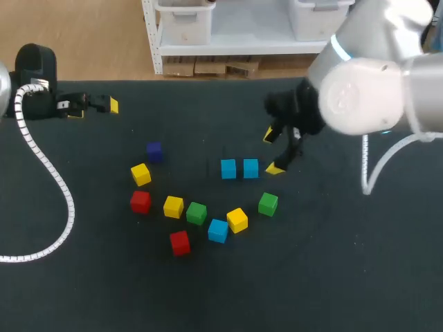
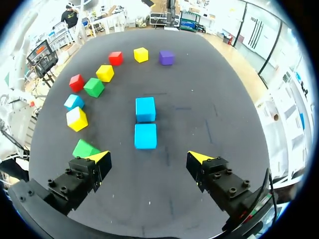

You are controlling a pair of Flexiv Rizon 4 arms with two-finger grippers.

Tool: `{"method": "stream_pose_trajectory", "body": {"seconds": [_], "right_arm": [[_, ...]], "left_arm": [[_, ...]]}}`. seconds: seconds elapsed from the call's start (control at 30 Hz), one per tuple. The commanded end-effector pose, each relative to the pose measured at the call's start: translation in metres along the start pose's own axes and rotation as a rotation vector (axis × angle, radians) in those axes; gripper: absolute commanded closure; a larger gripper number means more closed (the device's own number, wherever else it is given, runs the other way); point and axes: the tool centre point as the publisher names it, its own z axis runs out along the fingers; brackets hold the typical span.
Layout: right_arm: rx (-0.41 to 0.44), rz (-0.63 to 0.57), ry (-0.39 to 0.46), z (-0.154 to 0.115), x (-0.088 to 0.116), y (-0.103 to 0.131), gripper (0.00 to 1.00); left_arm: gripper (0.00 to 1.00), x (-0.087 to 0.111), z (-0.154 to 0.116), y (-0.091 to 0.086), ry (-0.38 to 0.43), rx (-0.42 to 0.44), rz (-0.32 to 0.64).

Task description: Place the blue cubes, place green cubes on the blue cubes, place the yellow cubes on the green cubes, then place the red cubes on the yellow cubes, and place purple cube on the red cubes.

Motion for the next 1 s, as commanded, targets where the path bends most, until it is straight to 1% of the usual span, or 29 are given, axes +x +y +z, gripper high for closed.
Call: {"method": "stream_pose_trajectory", "body": {"seconds": [0.03, 0.33, 0.43, 0.63, 0.7, 0.8, 0.83, 1.0], "right_arm": [[0.018, 0.000, -0.031, -0.023, 0.013, 0.012, 0.00], [0.017, 0.003, -0.066, -0.046, 0.034, 0.024, 0.00], [0.016, 0.016, -0.087, -0.049, 0.041, 0.027, 0.00], [0.013, 0.025, -0.101, -0.054, 0.052, 0.029, 0.00], [0.010, 0.024, -0.101, -0.055, 0.054, 0.030, 0.00], [-0.012, -0.035, -0.108, -0.057, 0.053, 0.033, 0.00], [-0.044, -0.053, -0.094, -0.058, 0.052, 0.033, 0.00], [-0.044, -0.053, -0.094, -0.058, 0.052, 0.033, 0.00]], "left_arm": [[0.00, 0.000, 0.000, 0.000, -0.001, 0.001, 0.000], [0.00, 0.000, 0.000, 0.000, -0.001, 0.001, 0.000], [0.00, 0.000, 0.000, 0.000, -0.001, 0.001, 0.000], [0.00, 0.000, 0.000, 0.000, -0.001, 0.001, 0.000], [0.00, 0.000, 0.000, 0.000, -0.001, 0.001, 0.000], [0.00, 0.000, 0.000, 0.000, -0.001, 0.001, 0.000], [0.00, 0.000, 0.000, 0.000, -0.001, 0.001, 0.000], [0.00, 0.000, 0.000, 0.000, -0.001, 0.001, 0.000]]}}
